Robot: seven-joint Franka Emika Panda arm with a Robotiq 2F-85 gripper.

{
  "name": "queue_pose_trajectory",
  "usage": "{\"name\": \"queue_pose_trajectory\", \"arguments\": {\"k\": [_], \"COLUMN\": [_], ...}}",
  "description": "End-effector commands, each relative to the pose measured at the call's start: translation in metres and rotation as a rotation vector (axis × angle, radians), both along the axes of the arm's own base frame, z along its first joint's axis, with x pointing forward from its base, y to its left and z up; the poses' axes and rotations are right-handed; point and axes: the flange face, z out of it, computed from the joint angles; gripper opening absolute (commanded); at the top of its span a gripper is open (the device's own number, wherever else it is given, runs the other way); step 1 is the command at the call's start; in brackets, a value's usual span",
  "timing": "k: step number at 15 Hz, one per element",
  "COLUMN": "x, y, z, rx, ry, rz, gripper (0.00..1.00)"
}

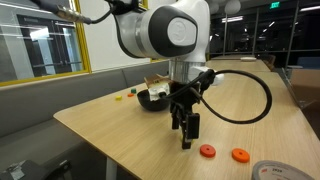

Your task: Put one yellow ring and three orange rings inside the black bowl

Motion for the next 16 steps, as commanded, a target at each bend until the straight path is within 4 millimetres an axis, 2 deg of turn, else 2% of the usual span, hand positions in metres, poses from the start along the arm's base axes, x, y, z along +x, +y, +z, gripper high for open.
{"name": "queue_pose_trajectory", "arguments": {"k": [1,10,16], "x": [0.0112,0.0138,0.0127], "y": [-0.0025,-0.0118,-0.0082], "z": [-0.0051,0.0011,0.0024], "rx": [-0.046,-0.089,-0.072], "ry": [-0.023,-0.084,-0.092], "rz": [-0.001,-0.014,-0.015], "gripper": [1.0,1.0,1.0]}}
